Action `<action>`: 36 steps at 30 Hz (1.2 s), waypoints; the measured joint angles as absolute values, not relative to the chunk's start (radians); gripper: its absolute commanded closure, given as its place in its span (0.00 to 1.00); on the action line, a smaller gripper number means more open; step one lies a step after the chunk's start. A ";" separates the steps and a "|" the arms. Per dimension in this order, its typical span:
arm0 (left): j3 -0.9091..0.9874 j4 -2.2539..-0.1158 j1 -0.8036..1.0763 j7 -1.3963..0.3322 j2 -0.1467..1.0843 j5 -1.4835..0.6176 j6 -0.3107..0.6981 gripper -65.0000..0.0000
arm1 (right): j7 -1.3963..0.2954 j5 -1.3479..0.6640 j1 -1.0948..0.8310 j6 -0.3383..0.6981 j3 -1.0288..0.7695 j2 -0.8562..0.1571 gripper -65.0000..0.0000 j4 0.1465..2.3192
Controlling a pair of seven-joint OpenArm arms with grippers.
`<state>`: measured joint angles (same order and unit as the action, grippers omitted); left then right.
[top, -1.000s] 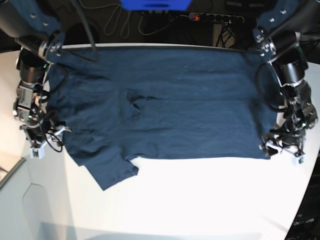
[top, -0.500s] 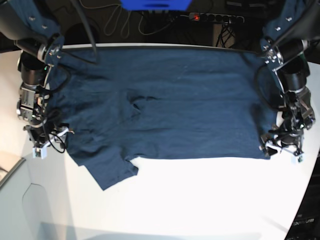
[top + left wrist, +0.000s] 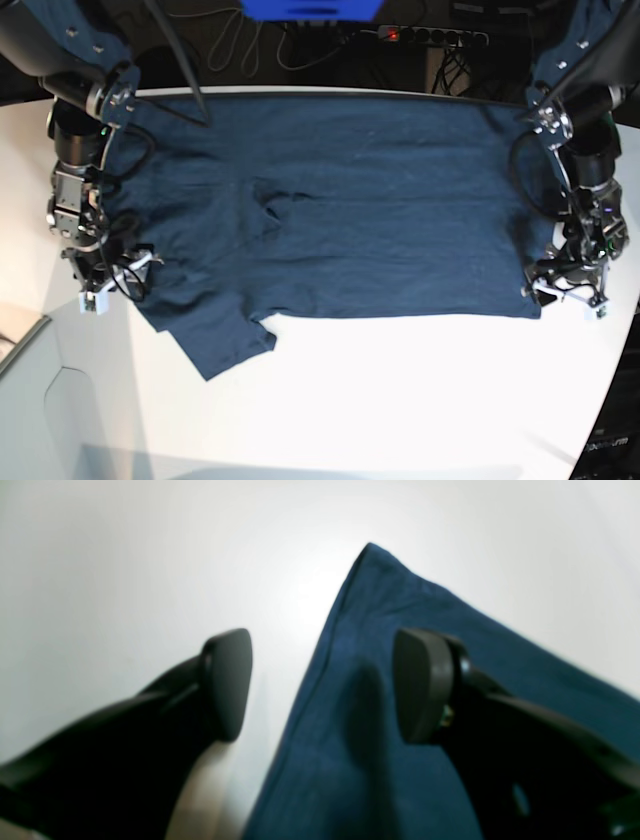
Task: Layout the t-shirt on the table in an organized manner, then fold the t-shirt properly
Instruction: 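Grasp the shirt's hem corners with both grippers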
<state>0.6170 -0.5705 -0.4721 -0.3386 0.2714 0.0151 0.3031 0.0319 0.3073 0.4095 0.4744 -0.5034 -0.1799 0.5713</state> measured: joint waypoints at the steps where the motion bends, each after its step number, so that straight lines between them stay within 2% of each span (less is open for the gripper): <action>1: 0.617 -0.570 -0.472 -0.339 0.268 0.028 0.303 0.35 | 0.032 0.307 0.408 0.474 -0.503 -0.180 0.41 0.571; 5: 0.617 -0.570 -0.469 -0.339 0.254 0.088 0.303 0.35 | 0.052 0.302 0.393 0.474 -0.484 -0.183 0.46 0.574; 11: 0.617 -0.563 -0.469 -0.339 0.232 0.101 0.310 0.35 | 0.084 0.288 0.366 0.473 -0.390 -0.187 0.70 0.582; 17: 0.617 -0.421 -0.505 -0.212 0.255 0.096 0.306 0.37 | 0.079 0.284 0.367 0.473 -0.390 -0.188 0.92 0.582; 20: 0.617 -0.372 -0.508 -0.134 0.256 0.093 0.306 0.54 | 0.076 0.284 0.367 0.473 -0.390 -0.188 0.98 0.582; 25: 0.617 -0.360 -0.508 -0.129 0.260 0.082 0.303 0.98 | 0.076 0.284 0.367 0.473 -0.390 -0.189 0.98 0.582; 32: 0.617 -0.361 -0.510 -0.137 0.257 0.074 0.303 1.00 | 0.076 0.284 0.367 0.473 -0.390 -0.188 0.99 0.585; 36: 0.621 -0.477 -0.496 -0.322 0.246 0.081 0.311 1.00 | 0.044 0.295 0.339 0.474 -0.390 -0.180 0.99 0.648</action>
<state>0.6209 -0.4774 -0.4965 -0.3222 0.2459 0.0811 0.3107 0.0444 0.2951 0.3393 0.4736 -0.3904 -0.1802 0.6483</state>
